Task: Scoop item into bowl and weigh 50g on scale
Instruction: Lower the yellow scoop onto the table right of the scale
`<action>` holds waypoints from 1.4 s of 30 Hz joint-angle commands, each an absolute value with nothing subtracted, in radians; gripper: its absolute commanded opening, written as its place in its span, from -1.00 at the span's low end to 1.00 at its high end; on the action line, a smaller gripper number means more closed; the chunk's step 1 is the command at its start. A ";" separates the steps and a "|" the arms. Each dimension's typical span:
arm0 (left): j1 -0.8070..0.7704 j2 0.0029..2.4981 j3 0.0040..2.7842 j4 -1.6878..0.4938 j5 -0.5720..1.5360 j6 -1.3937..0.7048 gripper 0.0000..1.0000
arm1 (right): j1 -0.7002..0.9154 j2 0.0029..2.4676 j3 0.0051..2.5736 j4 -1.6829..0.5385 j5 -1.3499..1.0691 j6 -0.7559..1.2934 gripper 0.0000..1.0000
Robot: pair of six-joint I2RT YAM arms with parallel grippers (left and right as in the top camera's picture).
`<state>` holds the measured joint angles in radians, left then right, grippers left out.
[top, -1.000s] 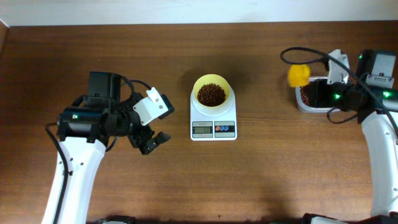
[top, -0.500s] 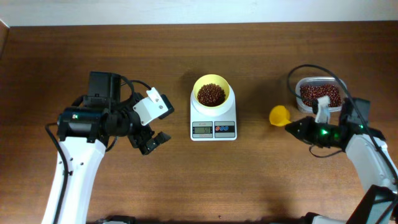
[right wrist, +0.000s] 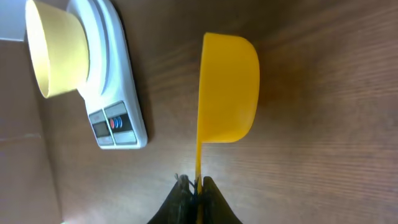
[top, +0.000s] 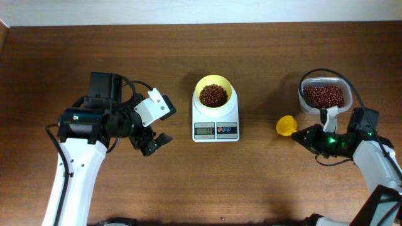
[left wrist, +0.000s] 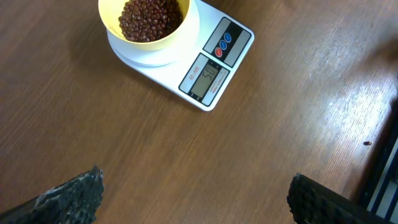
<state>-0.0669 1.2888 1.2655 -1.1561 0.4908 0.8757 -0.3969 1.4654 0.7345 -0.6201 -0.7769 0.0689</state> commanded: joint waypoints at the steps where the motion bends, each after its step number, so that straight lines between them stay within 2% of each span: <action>1: -0.065 1.292 1.274 -1.154 0.508 0.895 0.97 | -0.400 1.465 0.729 -0.699 -0.745 0.061 -0.85; 2: -0.065 1.292 1.274 -1.154 0.508 0.895 0.97 | -0.400 1.465 0.729 -0.762 -0.720 0.061 -0.92; 7: -0.065 1.292 1.274 -1.154 0.508 0.895 0.97 | -0.400 1.465 0.729 -0.823 -0.717 0.061 -0.92; 9: -0.065 1.292 1.274 -1.154 0.508 0.895 0.97 | -0.400 1.465 0.729 -0.833 -0.704 0.061 -0.86; 11: -0.065 1.292 1.274 -1.154 0.508 0.895 0.97 | -0.400 1.465 0.729 -0.893 -0.636 0.061 -0.65; 16: -0.065 1.292 1.274 -1.154 0.508 0.895 0.97 | -0.400 1.465 0.729 -0.929 -0.608 0.061 -0.59; 21: -0.065 1.292 1.274 -1.154 0.508 0.895 0.97 | -0.400 1.465 0.729 -0.930 -0.608 0.061 0.04; 24: -0.065 1.292 1.274 -1.154 0.508 0.895 0.98 | -0.400 1.465 0.729 -0.929 -0.608 0.061 0.20; 25: -0.065 1.292 1.274 -1.154 0.508 0.895 0.97 | -0.400 1.465 0.729 -0.929 -0.608 0.061 0.31; 26: -0.065 1.292 1.274 -1.154 0.508 0.895 0.97 | -0.400 1.465 0.729 -0.929 -0.607 0.061 0.50; 27: -0.065 1.292 1.274 -1.154 0.508 0.895 0.97 | -0.400 1.465 0.729 -0.928 -0.598 0.061 0.86; 28: -0.065 1.292 1.274 -1.154 0.508 0.895 0.97 | -0.400 1.465 0.729 -0.928 -0.578 0.061 0.98; 35: -0.065 1.292 1.274 -1.154 0.508 0.895 0.97 | -0.400 1.465 0.730 -0.913 -0.230 0.266 0.98; 42: -0.065 1.292 1.274 -1.154 0.508 0.895 0.97 | -0.400 1.452 0.792 -0.784 -0.209 0.258 0.98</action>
<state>-0.0669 1.2888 1.2655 -1.1557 0.4908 0.8761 -0.3969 1.4654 0.7403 -0.7959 -0.2340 0.2596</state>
